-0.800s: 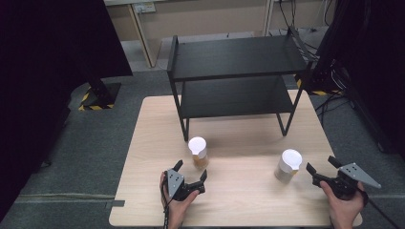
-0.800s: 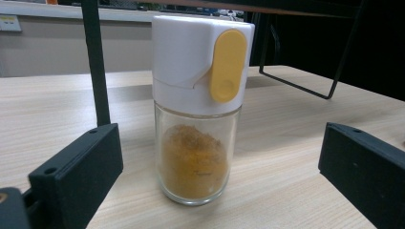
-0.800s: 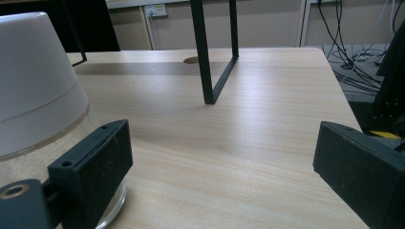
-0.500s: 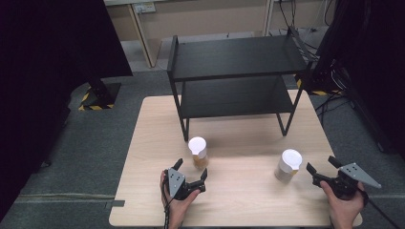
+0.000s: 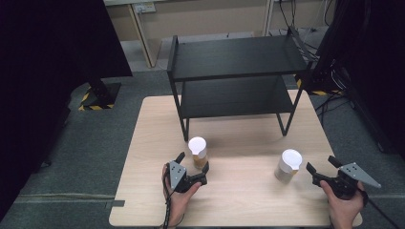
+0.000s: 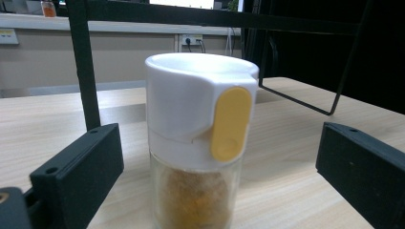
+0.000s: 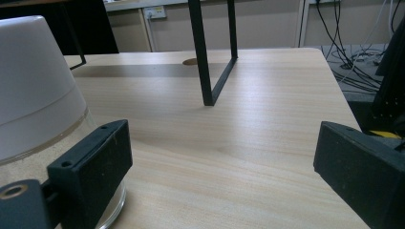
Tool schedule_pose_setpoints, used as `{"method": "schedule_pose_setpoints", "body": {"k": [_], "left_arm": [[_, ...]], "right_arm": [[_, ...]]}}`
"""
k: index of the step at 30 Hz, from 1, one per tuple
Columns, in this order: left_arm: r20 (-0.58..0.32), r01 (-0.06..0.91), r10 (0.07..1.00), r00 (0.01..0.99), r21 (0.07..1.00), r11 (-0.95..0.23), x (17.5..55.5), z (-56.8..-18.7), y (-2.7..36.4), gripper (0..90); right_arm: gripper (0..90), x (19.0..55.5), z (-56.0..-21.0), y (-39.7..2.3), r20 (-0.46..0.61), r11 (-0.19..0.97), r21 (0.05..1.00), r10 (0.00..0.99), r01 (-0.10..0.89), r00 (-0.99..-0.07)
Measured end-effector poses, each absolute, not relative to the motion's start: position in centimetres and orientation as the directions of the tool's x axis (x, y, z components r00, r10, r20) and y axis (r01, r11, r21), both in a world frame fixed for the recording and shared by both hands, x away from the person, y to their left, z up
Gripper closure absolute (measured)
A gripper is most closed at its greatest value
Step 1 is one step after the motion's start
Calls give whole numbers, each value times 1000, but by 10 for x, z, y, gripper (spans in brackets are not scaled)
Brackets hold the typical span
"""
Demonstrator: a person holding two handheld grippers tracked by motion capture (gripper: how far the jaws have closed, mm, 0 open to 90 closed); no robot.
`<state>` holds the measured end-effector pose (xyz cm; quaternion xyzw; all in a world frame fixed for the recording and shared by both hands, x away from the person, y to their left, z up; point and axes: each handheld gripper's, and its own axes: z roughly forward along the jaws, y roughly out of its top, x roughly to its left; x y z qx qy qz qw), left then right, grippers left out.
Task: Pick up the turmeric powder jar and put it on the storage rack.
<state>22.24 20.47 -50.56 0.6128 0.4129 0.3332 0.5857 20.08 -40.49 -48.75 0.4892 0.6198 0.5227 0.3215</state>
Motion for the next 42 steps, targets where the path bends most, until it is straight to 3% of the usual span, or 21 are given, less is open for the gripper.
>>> {"method": "schedule_pose_setpoints", "body": {"k": [12,29,42], "left_arm": [[-71,110,909,412,994,28,244,-500,191,85],[-41,68,932,359,998,18,244,-503,177,293],[-49,84,933,357,996,20,246,-499,179,304]], "right_arm": [[60,201,-488,-406,120,-30,962,940,271,-319],[60,201,-488,-406,124,-34,962,940,273,-319],[60,202,-488,-407,132,-42,961,939,274,-318]]}}
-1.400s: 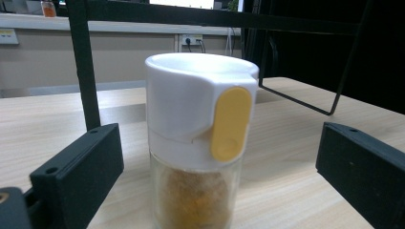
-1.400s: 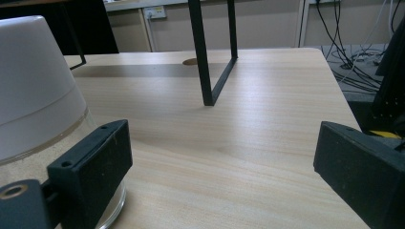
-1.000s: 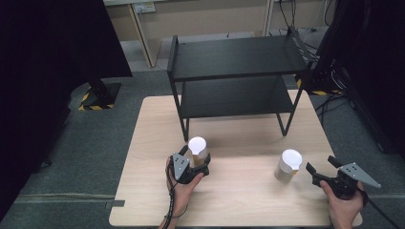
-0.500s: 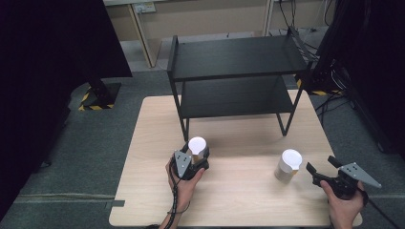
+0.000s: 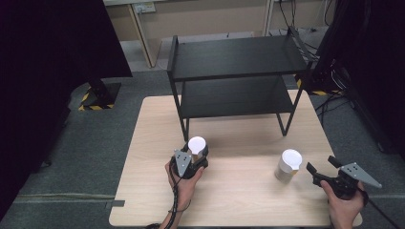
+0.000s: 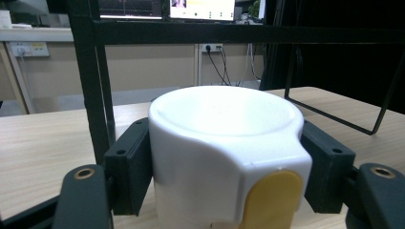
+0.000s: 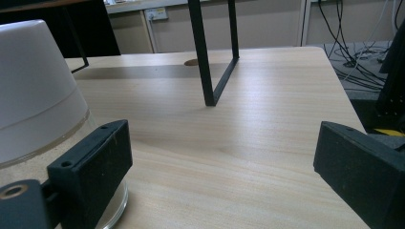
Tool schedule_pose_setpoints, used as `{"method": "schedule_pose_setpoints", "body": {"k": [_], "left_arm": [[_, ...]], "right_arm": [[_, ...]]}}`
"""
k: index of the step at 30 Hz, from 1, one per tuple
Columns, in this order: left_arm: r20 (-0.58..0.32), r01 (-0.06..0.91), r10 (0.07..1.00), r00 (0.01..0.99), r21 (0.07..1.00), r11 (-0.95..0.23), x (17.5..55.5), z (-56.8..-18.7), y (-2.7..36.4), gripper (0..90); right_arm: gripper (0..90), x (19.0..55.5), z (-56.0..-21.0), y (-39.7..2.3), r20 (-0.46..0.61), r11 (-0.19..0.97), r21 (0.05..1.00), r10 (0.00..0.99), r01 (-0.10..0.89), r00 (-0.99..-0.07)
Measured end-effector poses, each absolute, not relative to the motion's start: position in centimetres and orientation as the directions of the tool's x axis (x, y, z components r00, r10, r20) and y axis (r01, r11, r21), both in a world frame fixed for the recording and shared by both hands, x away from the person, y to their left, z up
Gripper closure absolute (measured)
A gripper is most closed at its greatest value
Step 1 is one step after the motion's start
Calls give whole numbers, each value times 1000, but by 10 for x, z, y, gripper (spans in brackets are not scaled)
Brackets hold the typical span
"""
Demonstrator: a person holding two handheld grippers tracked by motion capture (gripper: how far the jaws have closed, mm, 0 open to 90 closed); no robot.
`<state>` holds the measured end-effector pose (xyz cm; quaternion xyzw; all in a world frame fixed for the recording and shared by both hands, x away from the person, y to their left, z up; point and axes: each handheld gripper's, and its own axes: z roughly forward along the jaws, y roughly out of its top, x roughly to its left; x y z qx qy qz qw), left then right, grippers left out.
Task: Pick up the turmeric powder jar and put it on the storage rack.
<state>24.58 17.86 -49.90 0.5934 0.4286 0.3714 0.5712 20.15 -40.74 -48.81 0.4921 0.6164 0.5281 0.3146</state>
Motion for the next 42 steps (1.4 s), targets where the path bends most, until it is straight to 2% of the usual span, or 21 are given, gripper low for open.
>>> {"method": "schedule_pose_setpoints", "body": {"k": [10,29,42], "left_arm": [[-50,85,930,364,996,21,244,-490,176,305],[5,-113,925,381,993,41,237,-432,182,306],[33,-177,929,368,984,36,241,-403,182,306]], "right_arm": [[60,202,-488,-408,135,-45,960,939,275,-317],[60,201,-488,-408,138,-49,960,939,275,-314],[60,201,-488,-408,140,-51,960,939,277,-314]]}}
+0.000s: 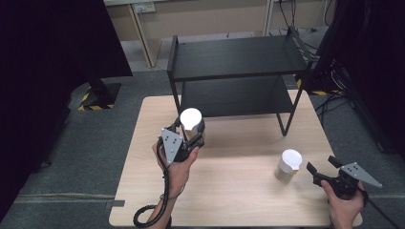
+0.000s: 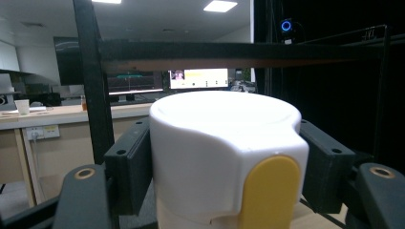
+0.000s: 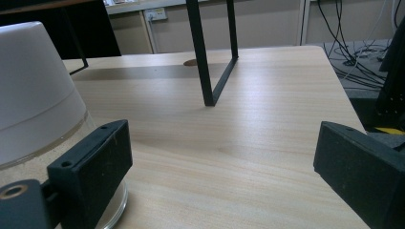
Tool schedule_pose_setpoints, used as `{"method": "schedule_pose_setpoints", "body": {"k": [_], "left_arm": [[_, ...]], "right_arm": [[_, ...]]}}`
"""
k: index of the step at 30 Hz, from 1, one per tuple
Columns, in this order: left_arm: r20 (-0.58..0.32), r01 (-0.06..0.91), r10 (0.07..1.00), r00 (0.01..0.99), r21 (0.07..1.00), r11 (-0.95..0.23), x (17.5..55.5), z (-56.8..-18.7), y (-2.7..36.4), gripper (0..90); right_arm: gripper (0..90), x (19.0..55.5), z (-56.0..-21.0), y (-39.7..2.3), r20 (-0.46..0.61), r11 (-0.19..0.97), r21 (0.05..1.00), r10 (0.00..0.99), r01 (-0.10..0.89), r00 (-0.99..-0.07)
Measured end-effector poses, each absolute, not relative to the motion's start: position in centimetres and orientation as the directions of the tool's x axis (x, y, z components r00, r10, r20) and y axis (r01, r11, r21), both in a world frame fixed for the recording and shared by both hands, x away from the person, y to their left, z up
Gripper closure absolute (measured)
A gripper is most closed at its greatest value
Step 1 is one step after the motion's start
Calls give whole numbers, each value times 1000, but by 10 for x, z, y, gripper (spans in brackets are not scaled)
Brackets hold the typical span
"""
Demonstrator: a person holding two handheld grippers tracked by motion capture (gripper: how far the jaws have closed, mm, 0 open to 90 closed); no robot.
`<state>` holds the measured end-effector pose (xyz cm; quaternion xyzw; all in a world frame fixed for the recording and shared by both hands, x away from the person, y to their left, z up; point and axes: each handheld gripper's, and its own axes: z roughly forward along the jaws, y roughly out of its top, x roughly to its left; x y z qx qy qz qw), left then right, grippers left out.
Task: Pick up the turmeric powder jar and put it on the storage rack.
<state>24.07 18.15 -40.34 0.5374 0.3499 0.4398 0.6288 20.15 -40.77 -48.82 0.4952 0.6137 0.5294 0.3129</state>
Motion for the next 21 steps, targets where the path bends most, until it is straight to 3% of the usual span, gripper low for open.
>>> {"method": "schedule_pose_setpoints", "body": {"k": [21], "left_arm": [[48,-239,935,352,970,40,250,-370,176,306]], "right_arm": [[60,202,-488,-409,143,-53,959,938,277,-316]]}}
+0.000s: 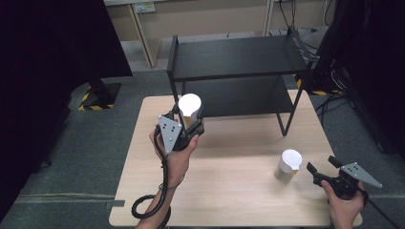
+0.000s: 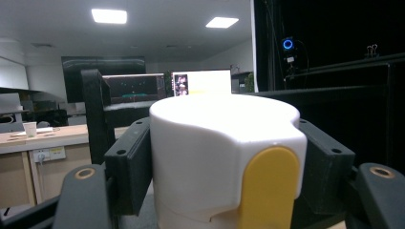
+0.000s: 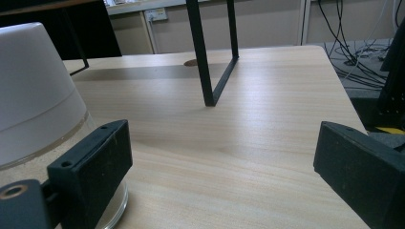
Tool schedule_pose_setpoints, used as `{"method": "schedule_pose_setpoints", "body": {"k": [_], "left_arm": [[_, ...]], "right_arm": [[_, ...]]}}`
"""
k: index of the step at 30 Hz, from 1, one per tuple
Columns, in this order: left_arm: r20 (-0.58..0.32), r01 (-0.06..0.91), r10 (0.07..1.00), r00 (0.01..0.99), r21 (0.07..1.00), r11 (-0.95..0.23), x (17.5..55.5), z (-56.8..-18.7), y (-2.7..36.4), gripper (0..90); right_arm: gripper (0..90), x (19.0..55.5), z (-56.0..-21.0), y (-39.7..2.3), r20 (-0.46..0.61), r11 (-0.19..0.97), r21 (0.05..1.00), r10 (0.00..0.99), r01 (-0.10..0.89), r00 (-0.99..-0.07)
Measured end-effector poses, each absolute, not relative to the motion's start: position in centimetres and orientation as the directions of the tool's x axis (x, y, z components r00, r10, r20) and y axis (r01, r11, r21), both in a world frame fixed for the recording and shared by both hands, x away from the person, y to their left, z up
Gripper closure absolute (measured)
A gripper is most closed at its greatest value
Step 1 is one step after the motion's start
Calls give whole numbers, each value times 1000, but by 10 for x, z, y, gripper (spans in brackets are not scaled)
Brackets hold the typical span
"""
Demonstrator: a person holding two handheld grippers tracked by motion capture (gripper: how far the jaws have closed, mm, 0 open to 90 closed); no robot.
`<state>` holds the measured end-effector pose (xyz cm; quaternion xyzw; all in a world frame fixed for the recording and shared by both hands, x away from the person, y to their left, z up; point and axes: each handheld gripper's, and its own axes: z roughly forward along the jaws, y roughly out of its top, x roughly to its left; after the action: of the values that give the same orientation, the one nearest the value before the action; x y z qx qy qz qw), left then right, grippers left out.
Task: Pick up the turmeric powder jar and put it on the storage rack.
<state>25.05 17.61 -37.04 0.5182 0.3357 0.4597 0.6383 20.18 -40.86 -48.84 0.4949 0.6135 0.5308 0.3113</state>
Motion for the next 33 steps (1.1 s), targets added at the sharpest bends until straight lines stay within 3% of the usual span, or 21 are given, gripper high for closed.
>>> {"method": "schedule_pose_setpoints", "body": {"k": [33], "left_arm": [[37,-312,949,313,948,66,273,-313,170,307]], "right_arm": [[60,202,-489,-409,143,-53,960,937,276,-317]]}}
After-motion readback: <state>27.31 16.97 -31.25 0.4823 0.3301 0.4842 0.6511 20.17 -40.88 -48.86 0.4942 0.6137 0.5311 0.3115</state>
